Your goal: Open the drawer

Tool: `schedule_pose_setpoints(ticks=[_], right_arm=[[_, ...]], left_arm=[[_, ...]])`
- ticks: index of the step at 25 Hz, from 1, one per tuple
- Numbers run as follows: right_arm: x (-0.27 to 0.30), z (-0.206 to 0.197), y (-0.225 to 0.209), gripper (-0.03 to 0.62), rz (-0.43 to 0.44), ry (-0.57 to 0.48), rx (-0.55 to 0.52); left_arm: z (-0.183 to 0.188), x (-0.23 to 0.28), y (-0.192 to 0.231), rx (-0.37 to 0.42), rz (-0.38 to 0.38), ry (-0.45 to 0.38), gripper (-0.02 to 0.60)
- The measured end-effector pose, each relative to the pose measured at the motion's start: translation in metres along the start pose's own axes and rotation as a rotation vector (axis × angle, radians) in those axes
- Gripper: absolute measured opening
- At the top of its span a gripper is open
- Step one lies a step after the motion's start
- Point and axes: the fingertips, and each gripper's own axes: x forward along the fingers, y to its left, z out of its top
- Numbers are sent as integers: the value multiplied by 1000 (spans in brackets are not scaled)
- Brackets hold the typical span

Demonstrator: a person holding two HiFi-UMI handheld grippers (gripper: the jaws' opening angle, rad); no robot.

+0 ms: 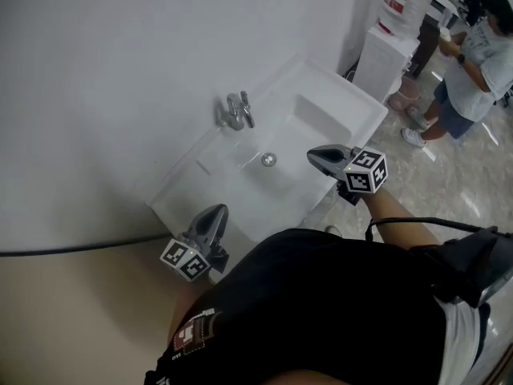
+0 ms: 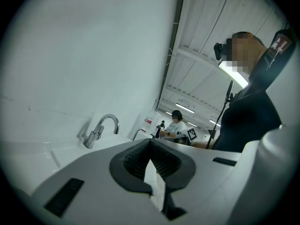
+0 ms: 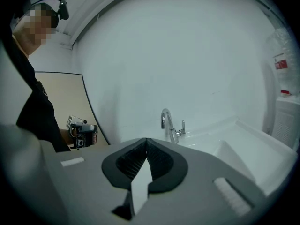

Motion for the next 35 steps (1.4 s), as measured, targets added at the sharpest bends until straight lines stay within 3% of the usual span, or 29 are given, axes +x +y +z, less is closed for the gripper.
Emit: schedule_pose_setpoints(ticks=[7, 12, 28, 35], right_arm=[[-45, -8, -60, -3, 9, -22, -49], [-78, -30, -104, -3, -6, -26, -53], [-173, -167, -217, -3, -229, -102, 126], [-183, -228, -263, -3, -309, -111, 194]], left_arm=[[-20, 86, -37, -30, 10, 41, -12], [-46, 158, -59, -50, -9, 143, -12], [-179, 323, -130, 4, -268, 494, -12], [-243, 362, -155, -49, -350, 612, -12]])
